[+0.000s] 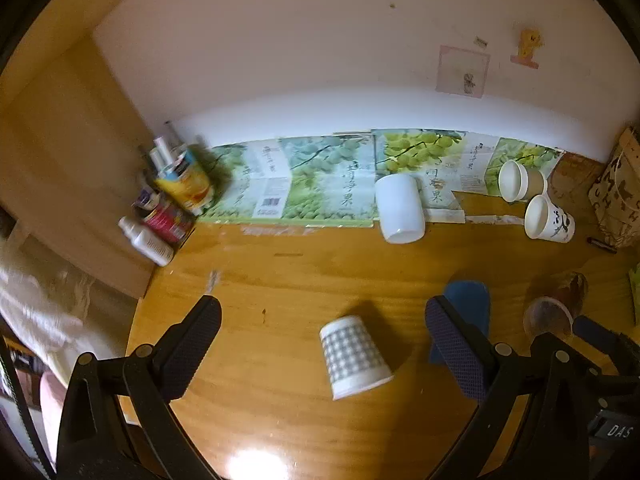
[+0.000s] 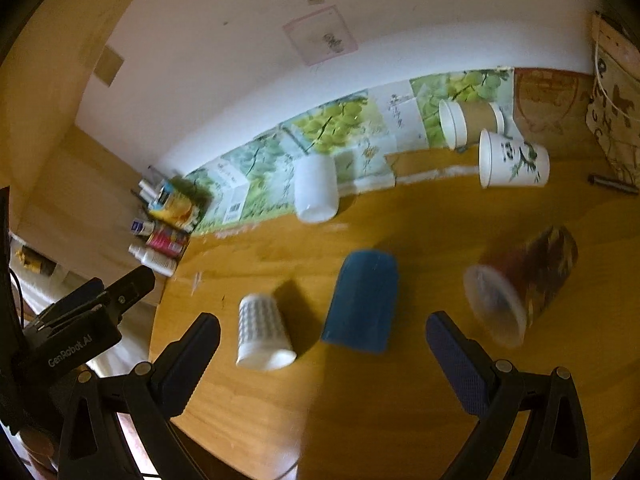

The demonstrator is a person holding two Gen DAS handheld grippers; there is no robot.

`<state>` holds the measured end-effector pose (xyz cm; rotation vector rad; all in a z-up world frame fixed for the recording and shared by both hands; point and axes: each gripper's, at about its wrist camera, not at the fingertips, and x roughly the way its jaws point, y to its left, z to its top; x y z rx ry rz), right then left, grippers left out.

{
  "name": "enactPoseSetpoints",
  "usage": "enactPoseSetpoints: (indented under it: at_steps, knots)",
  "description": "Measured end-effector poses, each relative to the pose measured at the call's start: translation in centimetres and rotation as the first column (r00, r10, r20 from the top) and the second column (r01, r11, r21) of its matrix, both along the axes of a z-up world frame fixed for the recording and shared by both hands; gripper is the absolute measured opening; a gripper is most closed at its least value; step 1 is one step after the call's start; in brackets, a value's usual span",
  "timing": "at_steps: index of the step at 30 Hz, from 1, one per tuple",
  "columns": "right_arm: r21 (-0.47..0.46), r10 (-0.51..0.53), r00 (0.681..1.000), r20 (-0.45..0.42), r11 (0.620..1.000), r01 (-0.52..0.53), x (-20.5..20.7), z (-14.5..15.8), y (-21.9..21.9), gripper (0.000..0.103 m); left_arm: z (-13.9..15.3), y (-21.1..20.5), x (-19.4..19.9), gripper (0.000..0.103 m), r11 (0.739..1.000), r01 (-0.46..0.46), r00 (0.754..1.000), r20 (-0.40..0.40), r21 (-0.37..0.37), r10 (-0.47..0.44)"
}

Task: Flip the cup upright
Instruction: 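Lower the left tool toward the white frosted cup lying on its side, then close the left gripper on the white frosted cup's base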

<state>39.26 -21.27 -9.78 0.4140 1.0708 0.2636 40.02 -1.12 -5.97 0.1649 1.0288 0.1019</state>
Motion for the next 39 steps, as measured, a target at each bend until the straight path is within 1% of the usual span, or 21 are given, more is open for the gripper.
enactPoseSetpoints:
  at_steps: [6,12,14,19,25,28,31,36,39]
  knots:
    - [-0.044,-0.005,0.999,0.051,0.999,0.007,3.3,-0.9,-1.0,0.103,-1.5,-2.1,4.9,0.102,0.999,0.037,0.997,-0.061,0.011,-0.037]
    - [-0.042,-0.006,1.0,0.022,0.999,0.007,6.2,-3.0,-2.4,0.103,-3.3,-4.1,9.2,0.102,0.997,0.067,0.992,-0.11,0.027,-0.064]
    - [-0.036,-0.004,1.0,0.012,0.999,0.004,6.7,-3.7,-2.8,0.103,-4.1,-4.5,10.6,0.102,0.997,0.069,0.988,-0.14,0.014,-0.067]
    - [-0.019,0.021,0.999,0.03,1.0,-0.02,7.5,-5.0,-3.6,0.103,-6.1,-4.8,13.5,0.102,0.999,0.022,0.978,-0.207,-0.037,-0.029]
    - [-0.032,0.072,0.994,0.079,0.997,-0.07,8.1,-5.8,-3.1,0.103,-8.2,-5.0,16.3,0.102,0.998,-0.014,0.971,-0.239,-0.057,0.0]
    - [-0.044,0.094,0.991,0.093,0.995,-0.09,8.3,-6.1,-2.7,0.103,-9.5,-4.9,17.6,0.102,0.995,-0.024,0.962,-0.274,-0.093,-0.002]
    - [-0.049,0.118,0.988,0.095,0.992,-0.114,8.6,-6.4,-2.5,0.103,-10.7,-5.1,18.6,0.102,0.995,-0.028,0.957,-0.292,-0.094,-0.001]
    - [-0.063,0.138,0.985,0.098,0.989,-0.133,9.0,-7.0,-2.4,0.103,-12.5,-5.0,20.0,0.102,0.991,-0.043,0.945,-0.327,-0.125,0.0]
    - [-0.074,0.146,0.984,0.107,0.988,-0.138,9.1,-7.1,-2.4,0.103,-13.4,-5.1,20.7,0.102,0.992,-0.052,0.942,-0.336,-0.116,0.01]
